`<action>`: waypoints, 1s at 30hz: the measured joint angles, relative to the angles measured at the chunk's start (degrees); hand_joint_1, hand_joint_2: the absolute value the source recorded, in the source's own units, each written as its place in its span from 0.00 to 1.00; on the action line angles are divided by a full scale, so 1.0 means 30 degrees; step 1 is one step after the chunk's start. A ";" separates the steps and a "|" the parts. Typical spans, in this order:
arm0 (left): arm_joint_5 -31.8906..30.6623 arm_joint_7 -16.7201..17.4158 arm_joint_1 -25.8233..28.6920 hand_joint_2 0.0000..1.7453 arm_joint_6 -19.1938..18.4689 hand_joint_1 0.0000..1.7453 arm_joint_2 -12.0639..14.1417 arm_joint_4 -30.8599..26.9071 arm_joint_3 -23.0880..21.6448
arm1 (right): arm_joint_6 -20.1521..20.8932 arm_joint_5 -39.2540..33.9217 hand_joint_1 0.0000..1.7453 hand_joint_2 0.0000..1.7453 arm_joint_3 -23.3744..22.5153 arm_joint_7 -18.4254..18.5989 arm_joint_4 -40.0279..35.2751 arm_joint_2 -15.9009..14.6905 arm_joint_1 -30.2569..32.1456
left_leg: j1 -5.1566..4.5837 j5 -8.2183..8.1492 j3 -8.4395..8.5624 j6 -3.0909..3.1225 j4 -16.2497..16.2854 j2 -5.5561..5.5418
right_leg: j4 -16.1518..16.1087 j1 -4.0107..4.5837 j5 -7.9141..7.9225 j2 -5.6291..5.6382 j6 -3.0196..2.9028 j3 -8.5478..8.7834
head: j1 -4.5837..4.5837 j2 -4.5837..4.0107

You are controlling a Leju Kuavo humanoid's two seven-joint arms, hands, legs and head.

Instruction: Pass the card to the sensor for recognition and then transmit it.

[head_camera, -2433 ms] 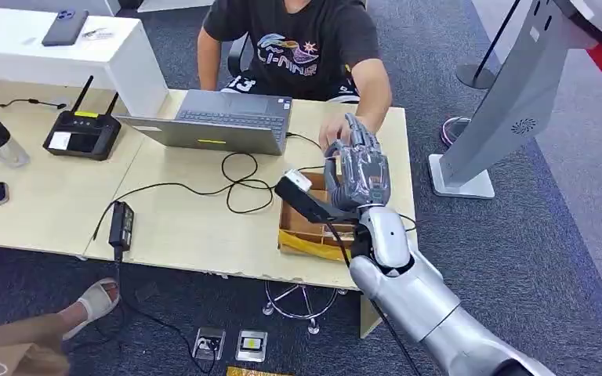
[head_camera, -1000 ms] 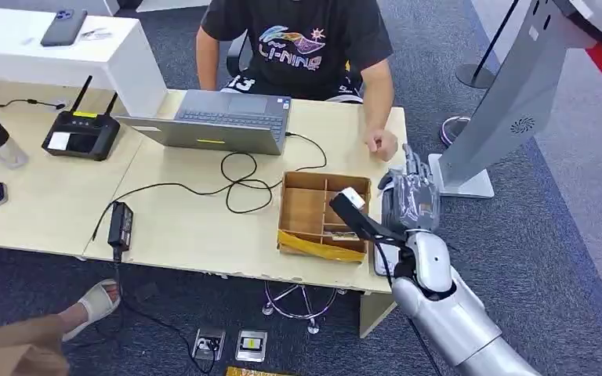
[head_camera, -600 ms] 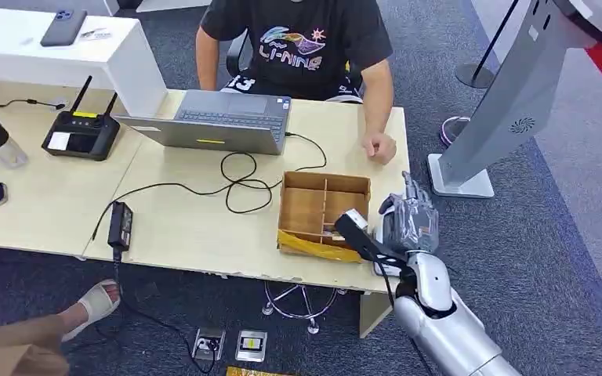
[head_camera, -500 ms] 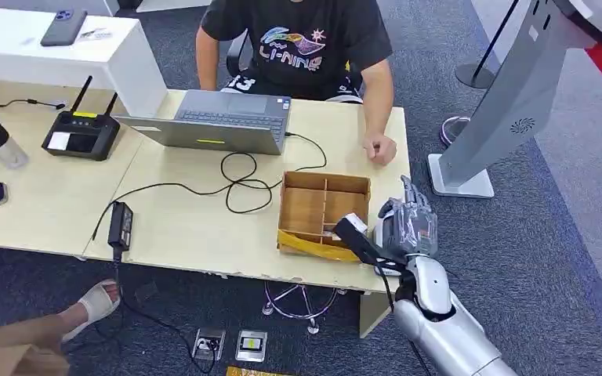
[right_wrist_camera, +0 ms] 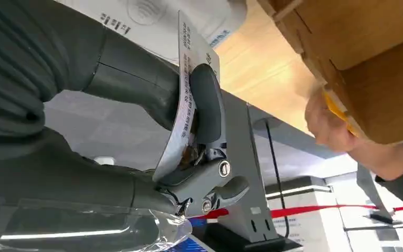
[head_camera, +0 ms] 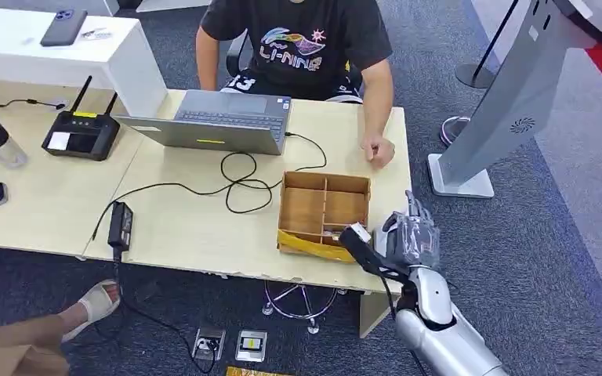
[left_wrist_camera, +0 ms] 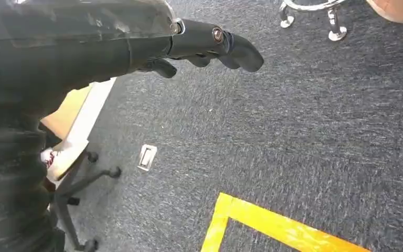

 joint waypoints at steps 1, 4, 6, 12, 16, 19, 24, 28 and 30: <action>0.0000 -0.0007 0.0000 1.00 0.0000 0.00 0.0000 0.0000 0.0000 | -0.0079 -0.0036 1.00 1.00 -0.0007 0.0007 0.0108 -0.0014 0.0040 | 0.0000 0.0000 0.0001 0.0000 0.0001 0.0000 | 0.0000 0.0000 0.0000 0.0002 0.0000 -0.0001 | -0.0007 0.0000; 0.0000 -0.0058 -0.0001 1.00 -0.0001 0.00 0.0000 0.0000 0.0000 | -0.0334 -0.0262 1.00 1.00 -0.0036 0.0102 0.0479 -0.0065 0.0174 | 0.0000 0.0000 0.0003 0.0000 0.0000 0.0001 | 0.0000 0.0000 0.0000 0.0005 0.0000 0.0000 | -0.0007 0.0000; 0.0007 -0.0174 0.0002 1.00 0.0000 0.00 0.0000 0.0000 0.0000 | -0.0496 -0.0466 1.00 1.00 -0.0073 0.0109 0.0765 -0.0124 0.0290 | 0.0000 0.0000 0.0001 0.0000 0.0000 0.0001 | -0.0001 0.0000 0.0000 0.0004 0.0000 -0.0001 | -0.0007 0.0000; 0.0029 -0.0386 0.0000 1.00 0.0000 0.00 0.0000 0.0000 0.0000 | -0.0794 -0.0750 1.00 1.00 -0.0262 -0.0102 0.1712 -0.0211 0.0477 | -0.0001 -0.0004 0.0001 -0.0003 0.0001 0.0008 | -0.0001 -0.0001 0.0000 0.0016 0.0000 -0.0002 | -0.0007 0.0000; 0.0058 -0.0386 0.0000 1.00 0.0000 0.00 0.0000 0.0000 0.0000 | -0.0998 -0.0772 1.00 1.00 -0.0277 -0.0299 0.2076 -0.0204 0.0480 | 0.0000 -0.0007 0.0005 -0.0007 0.0000 0.0008 | -0.0001 0.0000 0.0000 0.0015 0.0000 0.0000 | -0.0007 0.0000; 0.0161 -0.0386 -0.0001 1.00 0.0000 0.00 0.0000 0.0000 0.0000 | -0.1012 -0.0765 1.00 1.00 -0.0277 -0.0488 0.2361 -0.0197 0.0477 | 0.0001 -0.0006 0.0006 -0.0007 -0.0002 0.0008 | -0.0001 0.0000 0.0000 0.0015 0.0000 0.0004 | -0.0007 0.0000; 0.0262 -0.0321 -0.0001 1.00 0.0000 0.00 0.0000 0.0000 0.0000 | -0.1195 -0.0706 1.00 1.00 -0.0262 -0.0736 0.2805 -0.0087 0.0435 | 0.0000 -0.0006 0.0009 -0.0007 -0.0001 0.0007 | -0.0001 0.0000 0.0001 0.0014 0.0001 0.0012 | -0.0007 0.0000; 0.0306 -0.0321 -0.0001 1.00 0.0000 0.00 -0.0007 0.0000 0.0000 | -0.1450 -0.0678 1.00 1.00 -0.0262 -0.0882 0.3161 0.0044 0.0349 | 0.0000 -0.0006 0.0013 -0.0007 0.0000 0.0008 | -0.0001 -0.0001 0.0002 0.0015 0.0002 0.0017 | -0.0007 0.0000; 0.0306 -0.0321 -0.0001 1.00 0.0000 0.00 -0.0021 0.0000 0.0000 | -0.1574 -0.0633 1.00 1.00 -0.0262 -0.0933 0.3249 0.0131 0.0301 | 0.0000 -0.0006 0.0015 -0.0007 0.0000 0.0008 | -0.0001 0.0000 0.0002 0.0015 0.0002 0.0017 | -0.0007 0.0000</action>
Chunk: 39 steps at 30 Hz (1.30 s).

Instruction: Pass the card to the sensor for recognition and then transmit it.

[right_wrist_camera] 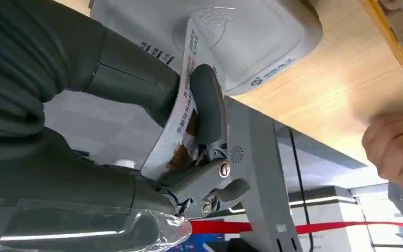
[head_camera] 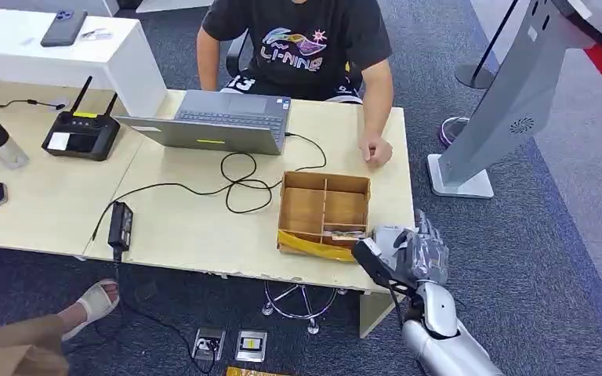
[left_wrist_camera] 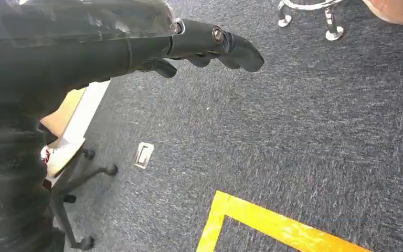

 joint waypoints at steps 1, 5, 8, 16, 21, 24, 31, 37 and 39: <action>0.0000 0.0000 0.0000 1.00 0.0000 0.00 -0.0015 0.0000 0.0000 | -0.0094 0.0036 1.00 1.00 0.0007 -0.0080 0.0051 0.0029 -0.0021 | 0.0000 0.0000 0.0000 0.0000 0.0000 0.0000 | 0.0000 0.0000 0.0000 -0.0001 0.0000 0.0000 | 0.0000 0.0000; 0.0029 0.0000 0.0001 1.00 0.0000 0.00 -0.0052 -0.0015 0.0000 | -0.0350 0.0226 1.00 1.00 0.0000 -0.0153 0.0087 0.0087 -0.0036 | 0.0000 0.0001 -0.0003 0.0000 0.0000 -0.0002 | 0.0001 0.0000 0.0001 -0.0005 0.0000 0.0002 | 0.0000 0.0000; 0.0087 0.0000 0.0002 1.00 0.0000 0.00 -0.0081 -0.0102 0.0000 | -0.0349 0.0436 1.00 1.00 -0.0022 -0.0139 -0.0153 0.0073 -0.0045 | 0.0000 0.0001 -0.0006 0.0000 0.0001 -0.0001 | 0.0002 0.0000 0.0001 0.0001 0.0000 -0.0001 | 0.0000 0.0000; 0.0306 0.0000 0.0006 1.00 0.0000 0.00 -0.0088 -0.0160 0.0000 | 0.0577 0.2588 1.00 1.00 -0.0131 0.0452 -0.3186 0.0036 -0.0278 | 0.0001 0.0001 -0.0008 0.0000 0.0000 -0.0001 | 0.0004 0.0002 0.0001 -0.0003 -0.0001 -0.0004 | 0.0000 0.0000; 0.0321 0.0015 0.0016 1.00 0.0000 0.00 -0.0088 -0.0197 0.0000 | 0.1232 0.3520 1.00 1.00 -0.0277 0.0670 -0.5832 0.0000 -0.0594 | 0.0000 0.0005 -0.0009 0.0002 0.0001 -0.0001 | 0.0006 0.0001 0.0005 -0.0002 -0.0001 -0.0002 | 0.0007 0.0000; 0.0206 0.0145 0.0014 1.00 0.0000 0.00 -0.0088 -0.0255 0.0000 | 0.1450 0.4086 1.00 1.00 -0.0263 0.0664 -0.7925 -0.0022 -0.1042 | 0.0000 0.0004 -0.0007 0.0001 0.0001 0.0010 | 0.0005 0.0000 0.0011 0.0008 -0.0001 -0.0006 | 0.0000 0.0000; -0.0495 0.0379 0.0018 1.00 0.0000 0.00 -0.0088 -0.0255 -0.0007 | 0.2076 0.4444 1.00 1.00 0.0000 0.0619 -1.0804 0.0109 -0.2630 | 0.0000 0.0006 -0.0012 0.0003 0.0000 0.0008 | 0.0008 0.0000 0.0012 0.0005 -0.0001 -0.0002 | 0.0000 0.0000; -0.0670 0.0379 0.0006 1.00 0.0000 0.00 -0.0088 -0.0240 -0.0051 | 0.3279 0.4779 1.00 1.00 0.0474 0.0867 -1.0928 0.0875 -0.4671 | 0.0002 0.0008 -0.0019 0.0003 -0.0003 0.0008 | 0.0013 0.0002 0.0013 0.0001 -0.0001 -0.0003 | 0.0007 0.0000; -0.0685 0.0379 0.0001 1.00 -0.0007 0.00 -0.0081 -0.0182 -0.0051 | 0.3461 0.4866 1.00 1.00 0.0693 0.0904 -1.0435 0.1261 -0.5387 | 0.0004 0.0009 -0.0019 0.0003 -0.0003 0.0008 | 0.0016 0.0004 0.0012 0.0002 -0.0001 -0.0001 | 0.0000 0.0000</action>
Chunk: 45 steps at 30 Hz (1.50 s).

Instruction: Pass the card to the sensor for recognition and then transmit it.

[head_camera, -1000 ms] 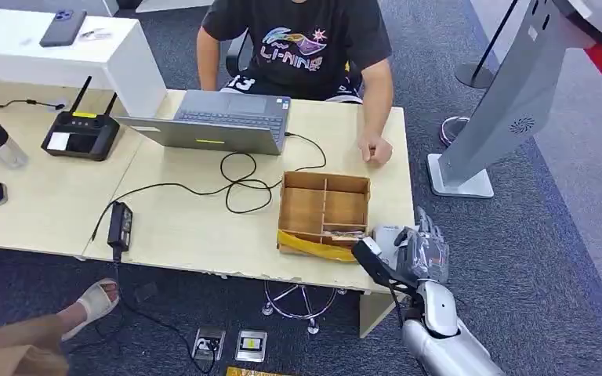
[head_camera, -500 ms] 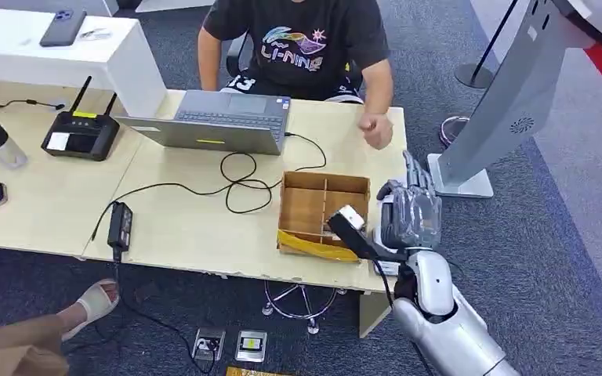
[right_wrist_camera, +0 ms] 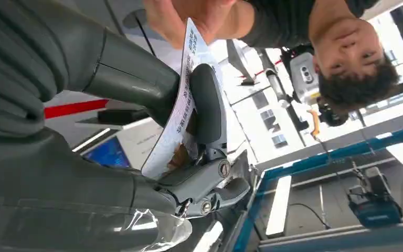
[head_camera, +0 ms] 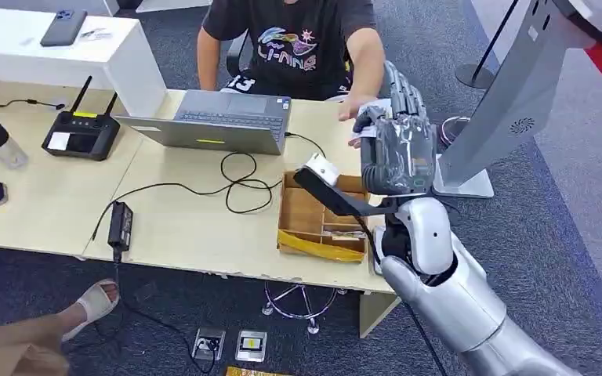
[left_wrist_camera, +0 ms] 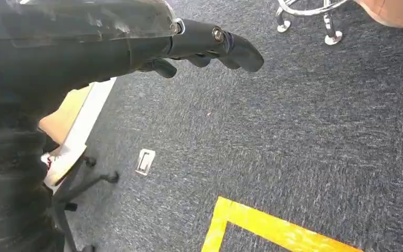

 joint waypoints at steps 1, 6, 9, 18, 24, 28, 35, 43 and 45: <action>-0.0029 0.0000 -0.0005 1.00 0.0000 0.00 0.0000 0.0043 0.0000 | 0.0110 0.0087 1.00 1.00 0.0101 0.0029 0.0407 0.0238 -0.0330 | 0.0000 0.0000 0.0001 0.0000 0.0000 0.0000 | 0.0001 0.0000 0.0000 -0.0002 0.0000 -0.0003 | 0.0007 0.0000; -0.0073 0.0058 -0.0010 1.00 0.0000 0.00 0.0000 0.0131 0.0000 | 0.0277 0.0306 1.00 1.00 0.0436 0.0087 0.2033 0.1106 -0.1254 | -0.0001 0.0001 -0.0005 0.0000 0.0001 -0.0008 | 0.0000 0.0000 -0.0001 -0.0022 -0.0001 -0.0004 | 0.0007 0.0000; -0.0073 0.0153 -0.0011 1.00 0.0000 0.00 0.0007 0.0204 0.0000 | 0.0277 0.0306 1.00 1.00 0.0605 0.0124 0.2596 0.1384 -0.1538 | -0.0001 0.0001 -0.0006 0.0000 0.0002 -0.0008 | -0.0001 -0.0001 -0.0001 -0.0021 -0.0001 -0.0005 | 0.0007 0.0000; -0.0080 0.0219 -0.0003 1.00 0.0000 0.00 0.0007 0.0218 0.0000 | 0.0270 0.0314 1.00 1.00 0.1107 0.0146 0.3565 0.1799 -0.1841 | 0.0000 0.0001 -0.0003 0.0000 0.0001 -0.0007 | -0.0002 0.0000 -0.0001 -0.0018 -0.0001 -0.0008 | 0.0000 0.0000; -0.0080 0.0219 -0.0003 1.00 0.0000 0.00 0.0015 0.0255 0.0000 | 0.0270 0.0314 1.00 1.00 0.1282 0.0146 0.3950 0.1886 -0.1922 | 0.0000 0.0002 -0.0001 0.0000 0.0002 -0.0007 | -0.0002 0.0000 -0.0001 -0.0014 -0.0001 -0.0008 | 0.0007 0.0000; -0.0080 0.0225 -0.0003 1.00 0.0007 0.00 0.0015 0.0255 0.0000 | 0.0270 0.0314 1.00 1.00 0.1296 0.0146 0.4125 0.1952 -0.1956 | 0.0000 0.0001 -0.0001 0.0000 0.0002 -0.0007 | -0.0002 0.0000 -0.0001 -0.0014 -0.0001 -0.0009 | 0.0007 0.0000; -0.0080 0.0218 -0.0002 1.00 0.0001 0.00 0.0015 0.0255 0.0000 | 0.0269 0.0314 1.00 1.00 0.1311 0.0160 0.4417 0.1959 -0.1987 | -0.0001 0.0001 -0.0002 0.0000 0.0003 -0.0007 | -0.0002 0.0000 -0.0001 -0.0011 -0.0001 -0.0008 | 0.0007 0.0000; -0.0080 0.0219 -0.0002 1.00 0.0007 0.00 0.0015 0.0255 0.0000 | 0.0263 0.0314 1.00 1.00 0.1326 0.0167 0.4614 0.1959 -0.1996 | 0.0000 0.0000 -0.0004 -0.0001 0.0002 -0.0007 | -0.0001 0.0001 -0.0002 -0.0005 -0.0003 -0.0015 | 0.0000 0.0000; -0.0080 0.0218 -0.0003 1.00 0.0000 0.00 0.0015 0.0255 0.0000 | 0.0263 0.0306 1.00 1.00 0.1326 0.0167 0.4635 0.1959 -0.1996 | 0.0000 0.0000 -0.0005 -0.0001 0.0002 -0.0007 | -0.0001 0.0001 -0.0003 -0.0004 -0.0003 -0.0016 | 0.0001 0.0000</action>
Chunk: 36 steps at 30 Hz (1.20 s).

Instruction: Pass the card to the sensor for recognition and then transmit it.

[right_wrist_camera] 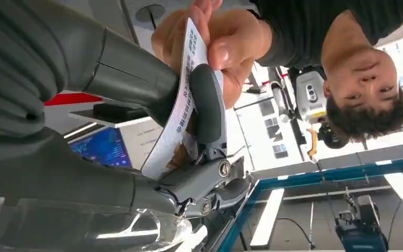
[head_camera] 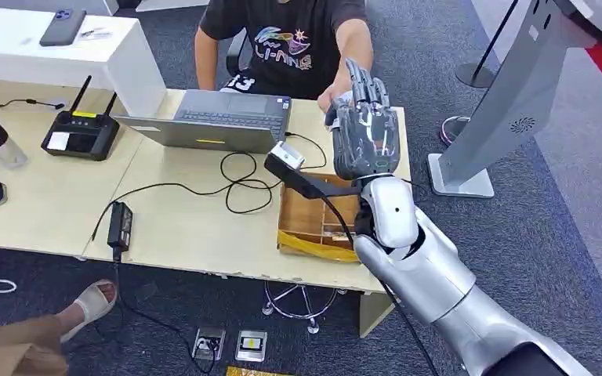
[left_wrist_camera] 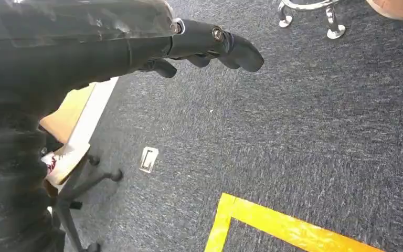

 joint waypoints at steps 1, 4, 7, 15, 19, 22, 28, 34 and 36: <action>0.0000 0.0000 0.0001 1.00 0.0001 0.00 0.0000 0.0000 0.0000 | 0.0000 0.0007 1.00 1.00 0.0000 0.0000 0.0022 0.0000 -0.0004 | 0.0000 0.0000 0.0000 0.0000 0.0000 0.0000 | 0.0000 0.0000 0.0000 -0.0001 0.0000 0.0000 | 0.0007 0.0000; 0.0000 0.0000 0.0001 1.00 0.0007 0.00 0.0000 0.0000 0.0000 | 0.0000 0.0000 1.00 1.00 0.0036 0.0000 0.0029 0.0000 -0.0010 | 0.0000 0.0000 -0.0002 0.0000 0.0000 0.0000 | 0.0000 0.0000 0.0000 -0.0002 0.0000 0.0000 | 0.0007 0.0000; 0.0000 0.0000 0.0000 1.00 0.0007 0.00 0.0000 0.0000 0.0000 | 0.0000 0.0000 1.00 1.00 0.0117 0.0000 0.0036 0.0000 -0.0013 | 0.0000 0.0000 -0.0002 0.0000 0.0000 0.0000 | 0.0000 0.0000 0.0000 0.0000 0.0000 -0.0002 | 0.0007 0.0000; 0.0000 0.0000 0.0002 1.00 0.0001 0.00 0.0000 0.0000 0.0000 | 0.0000 0.0000 0.00 1.00 0.0153 0.0000 0.0073 0.0000 -0.0015 | 0.0000 0.0000 -0.0006 0.0000 0.0001 0.0000 | 0.0000 0.0000 -0.0001 0.0000 -0.0001 -0.0008 | 0.0007 0.0000; 0.0496 0.0037 -0.0005 1.00 0.0007 0.00 -0.0007 -0.0059 0.0000 | 0.1658 0.2644 0.00 1.00 0.0306 0.1664 -0.0015 -0.0146 -0.0058 | 0.0000 -0.0001 0.0018 -0.0001 0.0006 0.0015 | -0.0009 0.0001 -0.0003 0.0012 -0.0004 -0.0037 | -0.0001 0.0000; 0.0925 0.0095 0.0019 1.00 0.0007 0.00 -0.0007 -0.0299 0.0000 | 0.4284 0.5639 0.00 1.00 0.0008 0.1444 -0.1578 -0.1613 0.0495 | -0.0001 0.0001 0.0009 0.0003 0.0010 -0.0057 | -0.0020 0.0002 -0.0003 -0.0090 -0.0002 0.0016 | 0.0021 0.0000; 0.1523 -0.0284 0.0032 1.00 0.0007 0.00 0.0080 -0.0561 0.0015 | 0.3700 0.6003 0.00 1.00 -0.0240 0.0000 -0.3534 -0.2841 0.0911 | -0.0011 -0.0002 0.0003 0.0002 0.0013 0.0100 | -0.0017 -0.0012 0.0044 0.0094 0.0012 -0.0029 | -0.0001 0.0000; 0.1436 0.0590 -0.0012 1.00 0.0007 0.00 0.0066 -0.0597 0.0015 | 0.2784 0.6018 0.00 1.00 0.0328 0.0175 -0.3614 -0.2616 0.0631 | 0.0021 0.0005 -0.0005 -0.0005 0.0009 0.0070 | -0.0009 0.0022 0.0040 0.0056 0.0007 -0.0024 | 0.0000 0.0000; 0.1311 0.0867 -0.0013 1.00 0.0007 0.00 0.0014 -0.0619 0.0015 | 0.2696 0.6018 0.00 1.00 0.0518 0.0262 -0.3614 -0.2594 0.0589 | 0.0021 0.0008 -0.0010 -0.0007 0.0010 0.0050 | -0.0009 0.0024 0.0037 0.0023 0.0004 -0.0022 | -0.0001 0.0000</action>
